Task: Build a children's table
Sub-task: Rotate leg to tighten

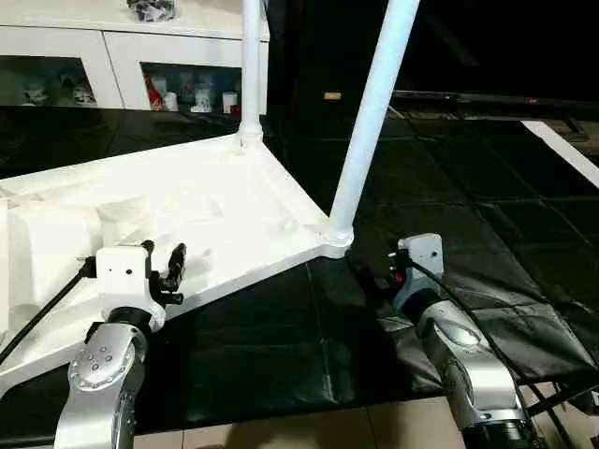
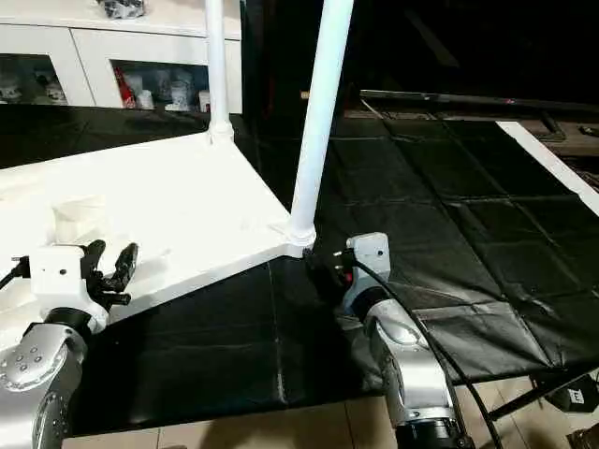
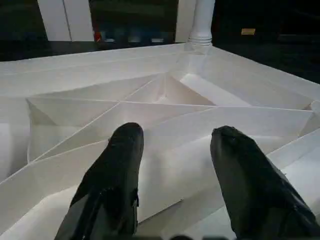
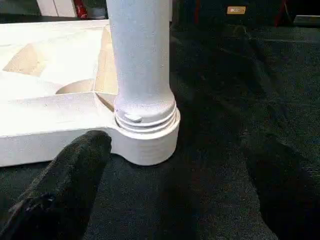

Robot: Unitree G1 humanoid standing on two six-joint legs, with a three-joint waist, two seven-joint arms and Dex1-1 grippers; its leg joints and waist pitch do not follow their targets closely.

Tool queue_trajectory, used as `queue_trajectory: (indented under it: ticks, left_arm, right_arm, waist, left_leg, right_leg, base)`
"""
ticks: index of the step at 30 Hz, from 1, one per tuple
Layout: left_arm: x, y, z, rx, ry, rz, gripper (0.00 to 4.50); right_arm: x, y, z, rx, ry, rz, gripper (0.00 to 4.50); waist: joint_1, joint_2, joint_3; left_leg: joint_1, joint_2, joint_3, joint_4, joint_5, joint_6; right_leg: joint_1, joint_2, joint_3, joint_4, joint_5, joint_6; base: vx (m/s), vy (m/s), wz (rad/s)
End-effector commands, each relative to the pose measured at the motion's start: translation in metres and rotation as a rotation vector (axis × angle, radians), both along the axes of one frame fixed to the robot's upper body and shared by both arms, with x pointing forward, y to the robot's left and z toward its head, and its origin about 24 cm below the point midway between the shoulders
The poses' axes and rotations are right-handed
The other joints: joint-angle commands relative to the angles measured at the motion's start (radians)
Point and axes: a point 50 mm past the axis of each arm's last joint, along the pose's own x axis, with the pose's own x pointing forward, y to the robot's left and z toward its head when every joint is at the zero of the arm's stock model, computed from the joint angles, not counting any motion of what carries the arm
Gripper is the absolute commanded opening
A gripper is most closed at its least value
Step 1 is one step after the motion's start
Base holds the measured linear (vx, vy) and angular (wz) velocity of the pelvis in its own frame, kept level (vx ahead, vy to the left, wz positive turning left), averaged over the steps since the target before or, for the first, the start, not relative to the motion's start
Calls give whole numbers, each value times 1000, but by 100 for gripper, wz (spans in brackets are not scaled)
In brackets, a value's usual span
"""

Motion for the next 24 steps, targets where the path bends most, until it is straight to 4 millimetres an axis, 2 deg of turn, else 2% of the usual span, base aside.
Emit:
queue_trajectory:
  ticks: [1,22,23,24]
  left_arm:
    - [0,-1,0,-2,-7,-6,247]
    - [0,-1,0,-2,-7,-6,247]
    - [65,-46,47,151,143,-386,247]
    - [64,-45,47,195,135,-398,247]
  right_arm:
    - [2,-1,4,-4,-10,7,450]
    - [2,-1,4,-4,-10,7,450]
    - [9,-70,62,-81,-135,-266,450]
    - [8,-64,60,-79,-136,-246,450]
  waist:
    - [1,19,-51]
    - [0,19,-50]
    - [-5,63,-41]
    - [37,82,-62]
  left_leg:
    - [2,41,-19,-80,-239,-6]
    - [1,41,-19,-81,-245,-7]
    - [22,37,-14,-84,-269,-33]
    - [83,30,-10,-64,-290,-50]
  right_leg:
    - [42,-73,78,-82,-280,-43]
    - [42,-73,78,-83,-283,-43]
    - [30,-56,84,-80,-306,-16]
    - [-10,-50,78,-85,-301,-13]
  base:
    - [0,0,0]
    - [0,0,0]
    - [-8,-7,26]
    - [-70,-21,32]
